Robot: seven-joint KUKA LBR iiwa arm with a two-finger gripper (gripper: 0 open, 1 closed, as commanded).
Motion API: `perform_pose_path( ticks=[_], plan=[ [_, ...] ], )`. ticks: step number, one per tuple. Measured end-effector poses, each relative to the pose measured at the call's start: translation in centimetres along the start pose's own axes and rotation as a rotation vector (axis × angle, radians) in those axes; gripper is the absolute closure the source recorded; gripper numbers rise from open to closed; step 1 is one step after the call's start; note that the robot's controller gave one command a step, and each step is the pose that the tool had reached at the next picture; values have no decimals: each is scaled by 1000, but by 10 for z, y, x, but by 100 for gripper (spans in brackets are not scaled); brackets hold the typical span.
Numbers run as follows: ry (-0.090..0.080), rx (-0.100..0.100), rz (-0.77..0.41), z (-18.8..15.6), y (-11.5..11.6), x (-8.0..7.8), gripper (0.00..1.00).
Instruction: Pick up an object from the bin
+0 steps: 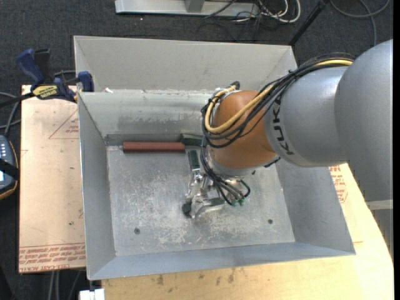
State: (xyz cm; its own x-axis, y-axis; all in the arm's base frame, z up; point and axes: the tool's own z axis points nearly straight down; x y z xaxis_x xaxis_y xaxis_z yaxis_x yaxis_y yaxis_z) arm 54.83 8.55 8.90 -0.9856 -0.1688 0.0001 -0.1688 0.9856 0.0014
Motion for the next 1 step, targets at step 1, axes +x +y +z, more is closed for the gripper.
perform_pose_path(
  ticks=[1],
  plan=[
    [0, 0, 0, 0, 0, 0, 100]
  ],
)
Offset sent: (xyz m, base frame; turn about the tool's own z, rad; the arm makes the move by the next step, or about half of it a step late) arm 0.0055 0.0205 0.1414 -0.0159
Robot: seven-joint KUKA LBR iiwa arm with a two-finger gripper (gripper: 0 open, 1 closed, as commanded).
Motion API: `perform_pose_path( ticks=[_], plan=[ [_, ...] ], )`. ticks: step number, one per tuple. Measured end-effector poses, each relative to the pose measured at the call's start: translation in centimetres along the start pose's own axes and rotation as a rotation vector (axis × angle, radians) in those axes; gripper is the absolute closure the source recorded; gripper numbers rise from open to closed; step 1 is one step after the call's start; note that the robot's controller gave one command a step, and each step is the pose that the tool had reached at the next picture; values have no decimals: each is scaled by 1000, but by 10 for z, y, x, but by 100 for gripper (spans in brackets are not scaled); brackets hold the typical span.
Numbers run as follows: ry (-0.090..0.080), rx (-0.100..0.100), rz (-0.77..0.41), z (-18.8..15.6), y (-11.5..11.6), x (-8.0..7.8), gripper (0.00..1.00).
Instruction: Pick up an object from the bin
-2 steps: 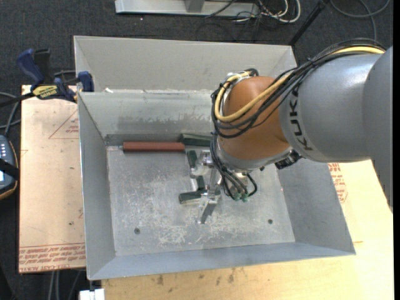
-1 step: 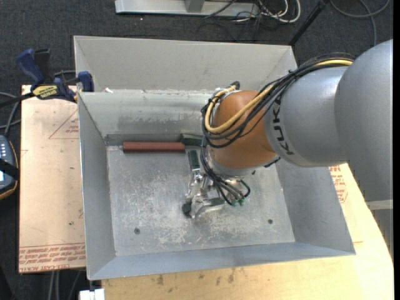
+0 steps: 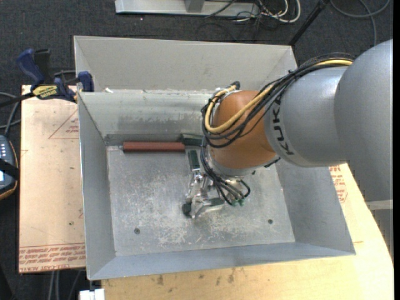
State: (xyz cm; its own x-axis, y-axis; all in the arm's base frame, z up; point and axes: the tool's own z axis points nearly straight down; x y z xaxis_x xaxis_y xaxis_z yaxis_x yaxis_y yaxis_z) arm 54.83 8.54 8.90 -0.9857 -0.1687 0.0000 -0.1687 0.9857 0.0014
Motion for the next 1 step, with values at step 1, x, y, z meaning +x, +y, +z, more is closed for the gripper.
perform_pose_path(
  ticks=[1],
  plan=[
    [-4, 0, -16, -142, 20, -10, 100]
  ],
)
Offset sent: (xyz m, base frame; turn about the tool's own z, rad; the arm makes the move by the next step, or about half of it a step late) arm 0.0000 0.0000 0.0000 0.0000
